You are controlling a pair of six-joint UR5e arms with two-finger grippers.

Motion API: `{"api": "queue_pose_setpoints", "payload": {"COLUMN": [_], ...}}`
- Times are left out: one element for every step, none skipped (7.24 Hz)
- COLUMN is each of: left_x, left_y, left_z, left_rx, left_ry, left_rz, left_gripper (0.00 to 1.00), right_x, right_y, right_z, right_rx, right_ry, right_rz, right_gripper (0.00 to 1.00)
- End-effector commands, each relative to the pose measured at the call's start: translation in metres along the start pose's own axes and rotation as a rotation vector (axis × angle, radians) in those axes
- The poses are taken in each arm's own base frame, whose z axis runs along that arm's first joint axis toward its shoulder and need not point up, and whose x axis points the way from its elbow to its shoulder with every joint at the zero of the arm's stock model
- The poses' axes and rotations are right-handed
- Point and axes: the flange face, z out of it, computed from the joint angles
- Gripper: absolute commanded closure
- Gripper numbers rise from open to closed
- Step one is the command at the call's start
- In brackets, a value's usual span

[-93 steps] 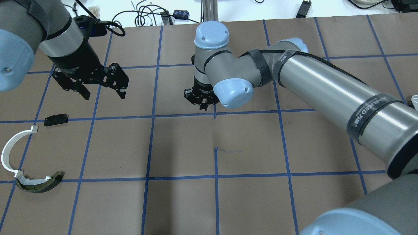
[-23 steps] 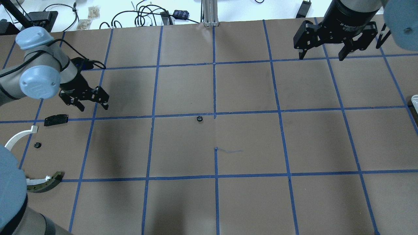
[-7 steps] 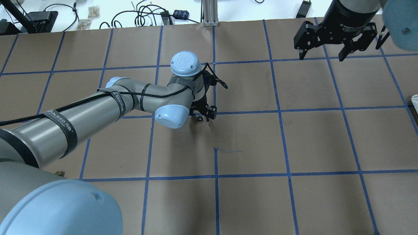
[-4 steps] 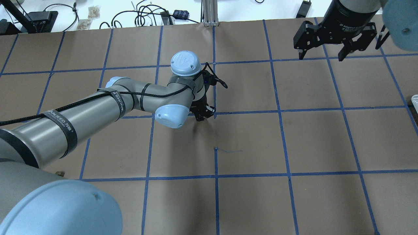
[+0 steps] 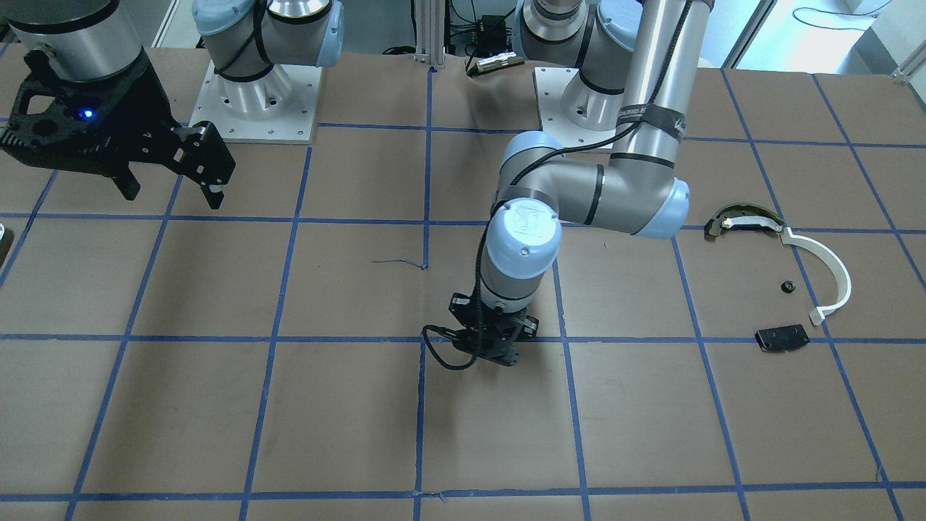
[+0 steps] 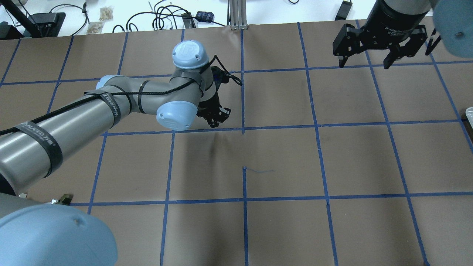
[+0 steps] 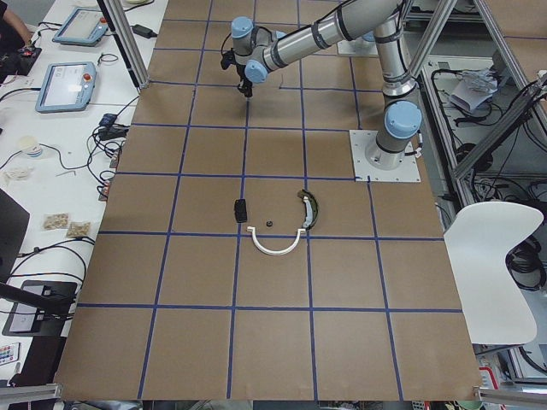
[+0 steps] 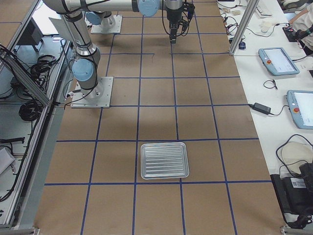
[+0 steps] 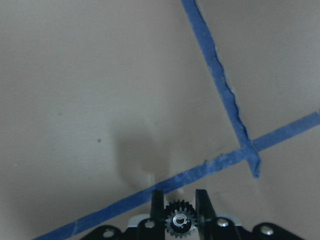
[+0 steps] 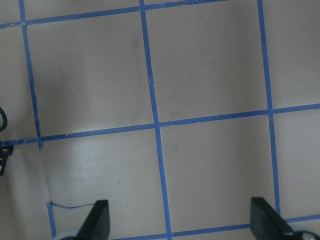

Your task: Place bearing gear from tray to pile

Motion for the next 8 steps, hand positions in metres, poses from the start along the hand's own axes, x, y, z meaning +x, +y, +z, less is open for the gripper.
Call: {"api": "queue_pose_setpoints", "payload": {"left_x": [-0.129,-0.195,-0.250,-0.318,-0.385,-0.425,-0.455,-0.471], "left_y": [0.001,0.013,0.037,0.064,0.100,0.133,0.165,0.185], "left_z": [-0.037,-0.044,-0.045,-0.049,-0.049,-0.045,-0.035,-0.029], "left_rx": [-0.033,-0.038,-0.071,-0.075,-0.075,-0.083,-0.095,-0.110], "left_ry": [0.009,0.016,0.019,0.035,0.052,0.068,0.088,0.091], "left_rz": [-0.207,-0.303,-0.383,-0.452,-0.482,-0.448,-0.408,-0.408], "left_gripper": [1.00,1.00,1.00,1.00,1.00,1.00,1.00,1.00], "right_x": [0.000,-0.001,-0.002,-0.003,-0.002,-0.002,-0.002,-0.002], "right_y": [0.000,0.000,0.001,0.001,0.000,0.001,0.001,-0.001], "right_z": [0.000,0.000,0.001,0.002,0.002,0.001,0.001,0.001], "right_rx": [-0.001,-0.001,-0.002,-0.006,-0.004,-0.003,-0.003,0.007], "right_ry": [-0.002,-0.005,-0.006,-0.008,-0.008,-0.010,-0.008,-0.009], "right_rz": [0.004,0.004,0.003,0.004,0.004,0.003,0.004,0.003], "right_gripper": [0.00,0.00,0.00,0.00,0.00,0.00,0.00,0.00]}}
